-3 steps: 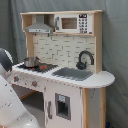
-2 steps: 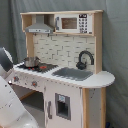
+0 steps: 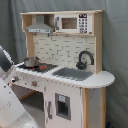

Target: Play with the kitchen

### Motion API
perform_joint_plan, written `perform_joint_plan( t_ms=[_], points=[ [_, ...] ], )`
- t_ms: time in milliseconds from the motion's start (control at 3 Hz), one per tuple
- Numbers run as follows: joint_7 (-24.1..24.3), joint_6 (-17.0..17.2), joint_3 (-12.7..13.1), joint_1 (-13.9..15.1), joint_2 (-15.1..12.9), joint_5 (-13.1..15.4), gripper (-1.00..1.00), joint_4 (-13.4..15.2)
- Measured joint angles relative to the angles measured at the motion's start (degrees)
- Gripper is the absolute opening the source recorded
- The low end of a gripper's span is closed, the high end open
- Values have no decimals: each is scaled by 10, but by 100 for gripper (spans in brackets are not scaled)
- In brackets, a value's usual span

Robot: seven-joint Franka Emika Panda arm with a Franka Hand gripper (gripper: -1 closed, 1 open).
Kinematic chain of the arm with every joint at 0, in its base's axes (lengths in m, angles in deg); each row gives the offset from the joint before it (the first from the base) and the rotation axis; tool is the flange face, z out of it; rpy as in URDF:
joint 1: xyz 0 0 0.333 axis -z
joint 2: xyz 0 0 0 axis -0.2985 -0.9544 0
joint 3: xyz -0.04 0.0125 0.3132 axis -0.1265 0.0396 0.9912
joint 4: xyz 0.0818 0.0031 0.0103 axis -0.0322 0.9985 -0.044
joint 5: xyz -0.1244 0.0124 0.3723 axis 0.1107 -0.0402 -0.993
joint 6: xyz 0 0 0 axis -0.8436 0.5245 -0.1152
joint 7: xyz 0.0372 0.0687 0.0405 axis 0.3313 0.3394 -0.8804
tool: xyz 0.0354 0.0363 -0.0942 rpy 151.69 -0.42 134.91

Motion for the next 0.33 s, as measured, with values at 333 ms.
perform_joint_plan(
  t_ms=[333],
  points=[
    [8,10,0,-1,14,54,100,-5]
  ],
)
